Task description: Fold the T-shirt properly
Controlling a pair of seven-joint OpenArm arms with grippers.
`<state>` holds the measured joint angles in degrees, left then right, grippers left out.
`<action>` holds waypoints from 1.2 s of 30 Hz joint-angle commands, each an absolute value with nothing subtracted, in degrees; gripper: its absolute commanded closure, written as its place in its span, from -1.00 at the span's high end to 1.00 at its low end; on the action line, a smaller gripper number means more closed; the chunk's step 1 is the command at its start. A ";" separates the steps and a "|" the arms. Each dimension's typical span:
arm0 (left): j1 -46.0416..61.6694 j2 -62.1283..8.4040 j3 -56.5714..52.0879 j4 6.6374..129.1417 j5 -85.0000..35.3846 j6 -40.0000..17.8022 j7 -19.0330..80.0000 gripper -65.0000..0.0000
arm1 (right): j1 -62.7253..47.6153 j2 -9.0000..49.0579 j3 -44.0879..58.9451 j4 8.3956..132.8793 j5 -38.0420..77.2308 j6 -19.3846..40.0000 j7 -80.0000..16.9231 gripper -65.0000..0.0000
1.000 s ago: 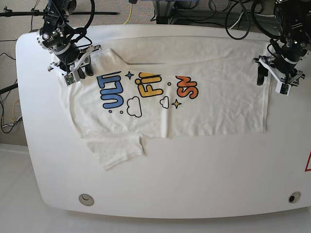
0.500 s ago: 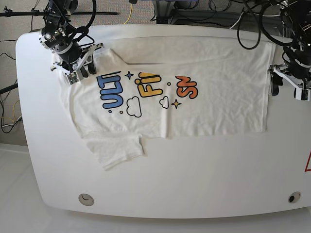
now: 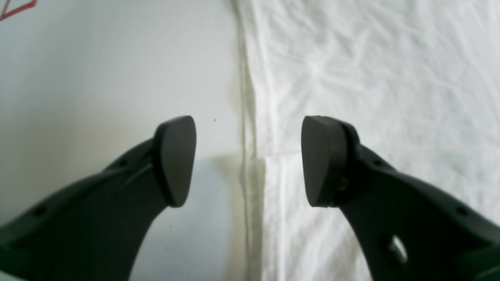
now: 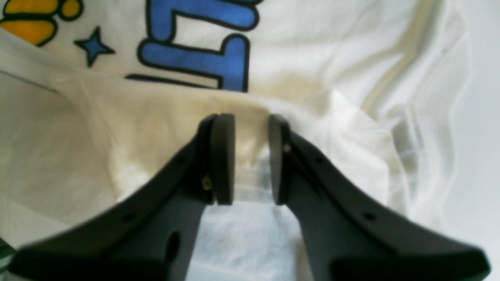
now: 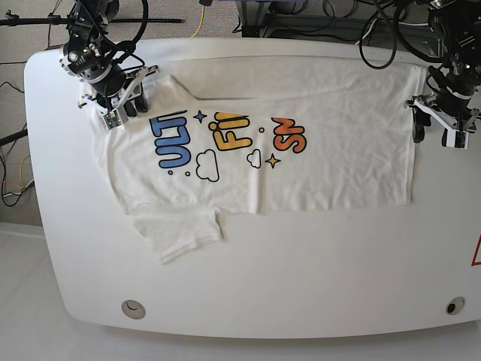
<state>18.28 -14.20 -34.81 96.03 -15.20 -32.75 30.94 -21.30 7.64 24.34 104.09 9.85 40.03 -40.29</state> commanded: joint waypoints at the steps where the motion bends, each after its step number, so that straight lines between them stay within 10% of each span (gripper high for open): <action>1: 18.72 -15.01 -34.73 96.36 -15.46 -32.72 29.45 0.20 | -21.19 8.54 24.93 104.58 10.77 40.00 -39.25 -0.60; 36: 16.59 -17.50 -32.22 90.76 -14.63 -32.81 30.68 0.37 | -20.60 8.37 24.94 104.23 10.33 40.00 -39.23 -0.56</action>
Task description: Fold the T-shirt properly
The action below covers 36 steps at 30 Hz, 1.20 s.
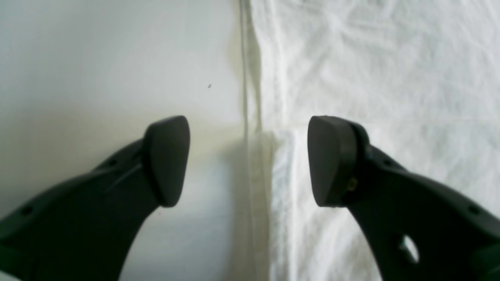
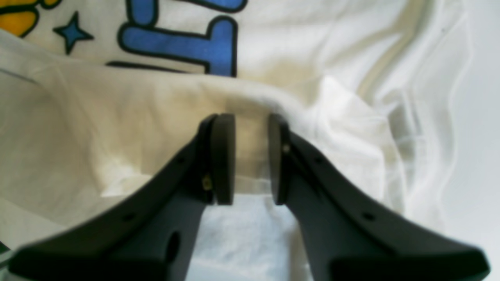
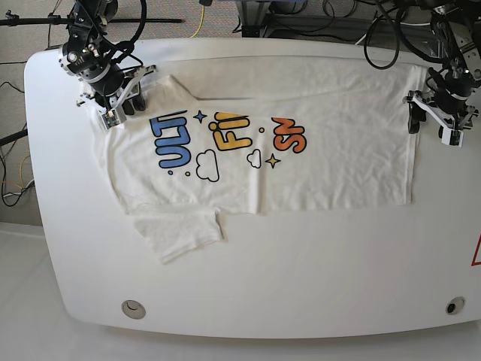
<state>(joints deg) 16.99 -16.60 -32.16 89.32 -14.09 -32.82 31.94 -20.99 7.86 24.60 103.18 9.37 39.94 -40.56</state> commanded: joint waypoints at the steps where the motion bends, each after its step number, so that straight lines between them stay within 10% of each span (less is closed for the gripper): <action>1: 16.56 -17.43 -32.06 90.87 -14.57 -32.79 30.65 0.37 | -20.60 8.36 24.94 104.31 10.38 40.00 -39.23 -0.56; 36: 14.06 -16.39 -31.26 90.26 -13.16 -32.25 31.52 0.38 | -21.29 7.74 24.77 105.60 13.36 40.00 -39.74 -0.54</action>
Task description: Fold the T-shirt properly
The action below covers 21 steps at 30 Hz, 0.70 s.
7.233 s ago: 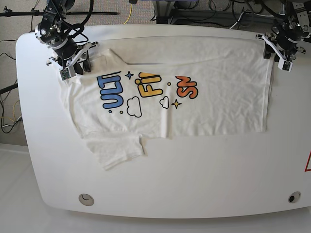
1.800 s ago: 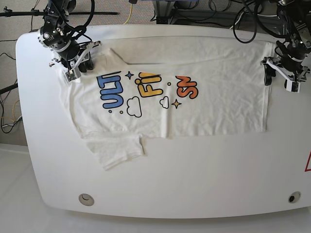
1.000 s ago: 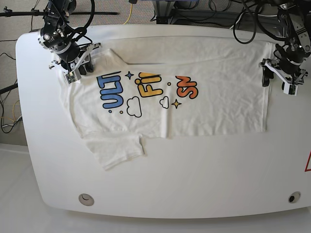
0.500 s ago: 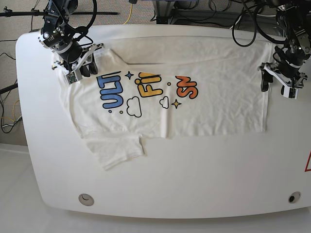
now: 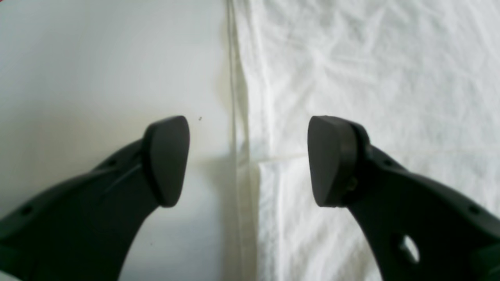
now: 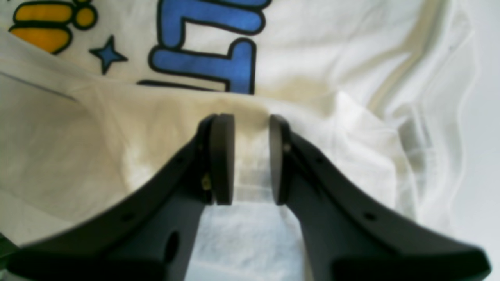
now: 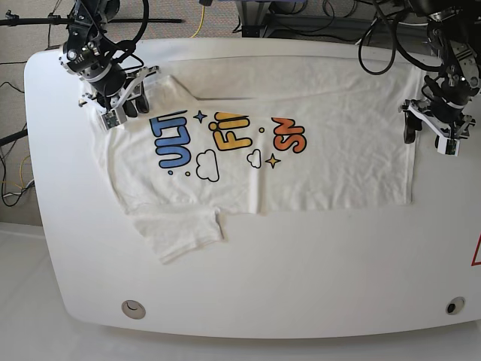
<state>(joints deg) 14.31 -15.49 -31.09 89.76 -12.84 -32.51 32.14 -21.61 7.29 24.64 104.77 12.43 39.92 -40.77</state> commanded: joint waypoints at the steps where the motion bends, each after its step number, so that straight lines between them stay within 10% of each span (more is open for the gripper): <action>1: 14.09 -16.38 -31.23 90.18 -13.09 -32.21 31.58 0.38 | -21.29 7.73 24.77 105.61 13.32 40.00 -39.73 -0.54; 21: 14.07 -16.29 -29.67 90.50 -13.97 -32.23 30.98 0.37 | -20.14 7.08 25.71 105.25 13.12 40.00 -39.75 -0.53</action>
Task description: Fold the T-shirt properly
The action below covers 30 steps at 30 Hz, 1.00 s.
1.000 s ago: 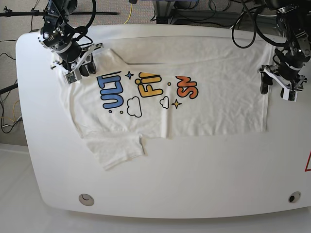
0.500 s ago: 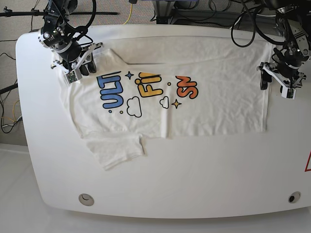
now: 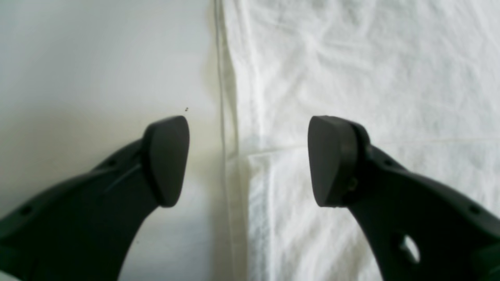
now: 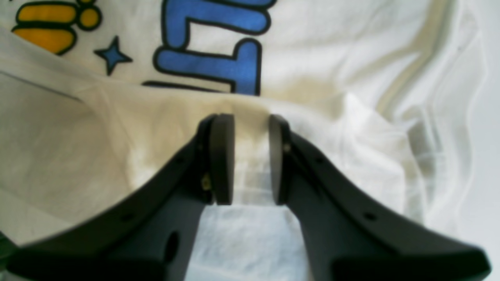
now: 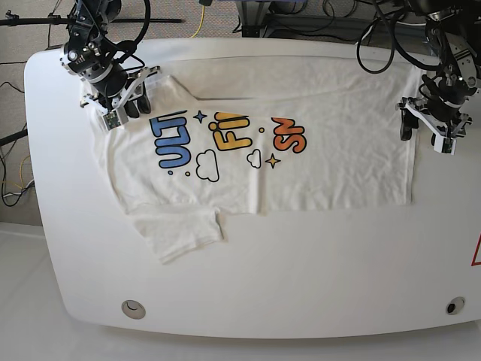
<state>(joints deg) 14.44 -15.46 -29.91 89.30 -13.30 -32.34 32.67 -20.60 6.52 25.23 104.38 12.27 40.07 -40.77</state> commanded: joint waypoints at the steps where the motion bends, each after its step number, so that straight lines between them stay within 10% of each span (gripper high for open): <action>1: 14.04 -16.30 -29.42 90.52 -13.98 -32.23 31.00 0.37 | -19.99 7.08 25.79 105.22 13.18 40.00 -39.78 -0.53; 30: 8.80 -15.78 -24.72 83.57 -14.07 -31.77 30.69 0.35 | -18.97 7.05 25.91 104.65 11.76 40.00 -39.68 -0.53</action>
